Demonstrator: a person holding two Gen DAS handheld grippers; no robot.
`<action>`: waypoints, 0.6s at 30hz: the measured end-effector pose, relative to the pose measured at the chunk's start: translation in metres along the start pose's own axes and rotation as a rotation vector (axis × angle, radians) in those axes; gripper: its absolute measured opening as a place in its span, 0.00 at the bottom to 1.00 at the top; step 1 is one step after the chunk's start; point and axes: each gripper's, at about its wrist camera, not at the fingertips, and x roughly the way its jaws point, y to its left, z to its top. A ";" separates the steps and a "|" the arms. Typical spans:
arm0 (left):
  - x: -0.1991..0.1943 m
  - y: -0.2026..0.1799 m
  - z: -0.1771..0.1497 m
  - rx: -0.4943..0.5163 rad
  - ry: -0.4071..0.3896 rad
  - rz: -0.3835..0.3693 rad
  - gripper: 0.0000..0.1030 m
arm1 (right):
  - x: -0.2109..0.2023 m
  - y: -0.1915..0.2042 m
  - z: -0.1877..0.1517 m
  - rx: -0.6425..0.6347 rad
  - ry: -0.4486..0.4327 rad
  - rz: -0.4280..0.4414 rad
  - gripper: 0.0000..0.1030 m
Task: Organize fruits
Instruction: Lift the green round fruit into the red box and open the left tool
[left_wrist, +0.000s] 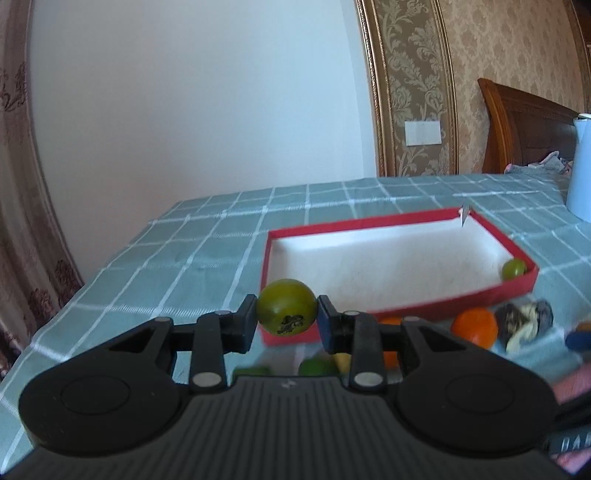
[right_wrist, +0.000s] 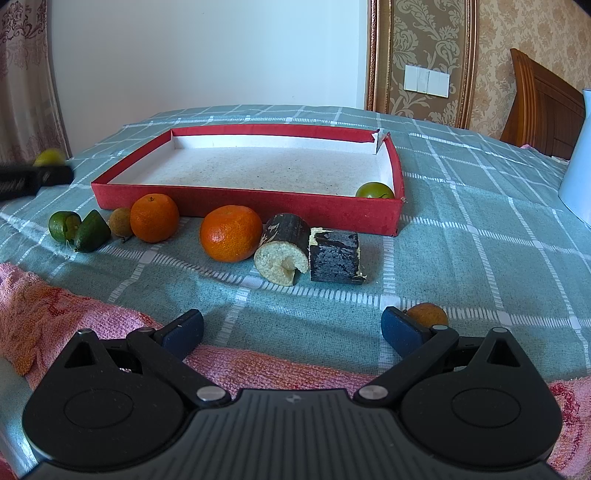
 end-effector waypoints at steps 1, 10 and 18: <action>0.005 -0.003 0.003 0.002 -0.002 -0.005 0.30 | 0.000 0.000 0.000 0.000 0.000 0.000 1.00; 0.069 -0.025 0.027 0.002 0.056 -0.039 0.30 | 0.000 0.000 0.000 0.001 0.000 0.001 1.00; 0.109 -0.028 0.022 -0.008 0.137 -0.033 0.30 | 0.000 0.000 0.000 0.000 0.000 0.000 1.00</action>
